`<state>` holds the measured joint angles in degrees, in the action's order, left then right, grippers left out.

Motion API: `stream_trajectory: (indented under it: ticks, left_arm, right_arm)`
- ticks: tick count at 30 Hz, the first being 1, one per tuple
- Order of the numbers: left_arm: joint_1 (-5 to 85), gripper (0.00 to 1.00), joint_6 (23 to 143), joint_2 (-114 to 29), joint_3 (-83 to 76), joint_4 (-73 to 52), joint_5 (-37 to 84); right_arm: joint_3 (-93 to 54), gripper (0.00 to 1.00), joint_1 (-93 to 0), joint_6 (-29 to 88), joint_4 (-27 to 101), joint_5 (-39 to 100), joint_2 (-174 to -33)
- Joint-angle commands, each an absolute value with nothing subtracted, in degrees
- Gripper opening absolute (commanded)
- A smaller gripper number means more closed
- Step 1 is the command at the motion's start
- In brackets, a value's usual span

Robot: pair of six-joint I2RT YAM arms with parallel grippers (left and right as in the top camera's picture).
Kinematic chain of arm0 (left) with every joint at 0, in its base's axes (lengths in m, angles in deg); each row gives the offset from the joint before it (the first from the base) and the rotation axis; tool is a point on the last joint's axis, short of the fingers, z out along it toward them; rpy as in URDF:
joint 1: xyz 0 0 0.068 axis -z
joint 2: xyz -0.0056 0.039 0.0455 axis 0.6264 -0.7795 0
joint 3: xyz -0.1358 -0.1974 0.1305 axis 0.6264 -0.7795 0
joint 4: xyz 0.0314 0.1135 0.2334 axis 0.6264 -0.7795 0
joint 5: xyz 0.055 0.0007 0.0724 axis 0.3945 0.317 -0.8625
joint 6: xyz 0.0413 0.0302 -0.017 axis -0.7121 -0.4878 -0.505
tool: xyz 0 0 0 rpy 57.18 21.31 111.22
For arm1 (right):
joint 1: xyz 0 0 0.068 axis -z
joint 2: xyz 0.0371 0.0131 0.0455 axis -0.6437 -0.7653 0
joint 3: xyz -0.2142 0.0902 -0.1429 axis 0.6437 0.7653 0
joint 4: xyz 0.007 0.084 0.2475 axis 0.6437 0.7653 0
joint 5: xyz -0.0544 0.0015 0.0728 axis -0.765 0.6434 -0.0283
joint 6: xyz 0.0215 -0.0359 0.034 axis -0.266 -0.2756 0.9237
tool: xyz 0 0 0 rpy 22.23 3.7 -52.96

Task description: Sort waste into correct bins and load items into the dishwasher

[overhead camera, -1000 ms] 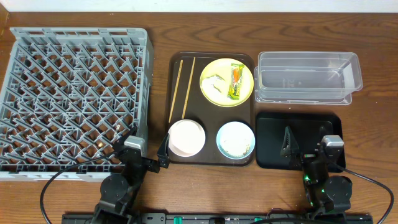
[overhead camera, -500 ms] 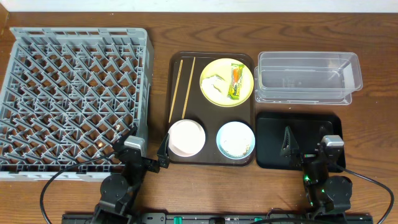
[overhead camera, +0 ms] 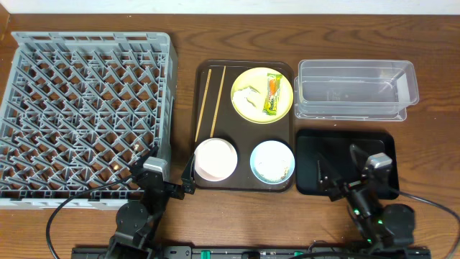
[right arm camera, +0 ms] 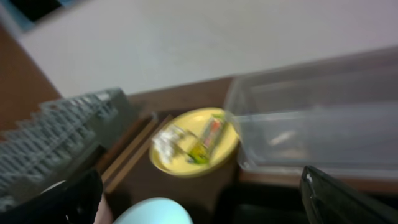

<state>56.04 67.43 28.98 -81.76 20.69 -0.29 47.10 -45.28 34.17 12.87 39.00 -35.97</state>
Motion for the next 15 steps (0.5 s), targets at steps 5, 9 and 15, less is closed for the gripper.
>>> stream_trajectory:
  ticks: [5,9,15]
  left_arm:
    - [55.91,0.96,67.93,29.31,-83.34,19.84,-0.33]
    - [55.91,0.96,67.93,29.31,-83.34,19.84,-0.31]
    - [55.91,0.96,67.91,29.31,-83.34,19.84,-0.33]
  right_arm:
    - [20.78,0.99,-45.02,30.56,28.01,42.26,-54.66]
    - [3.56,0.99,-45.02,28.35,44.21,43.96,-71.97]
    - [-19.8,0.99,-45.72,23.85,62.0,45.45,-95.6]
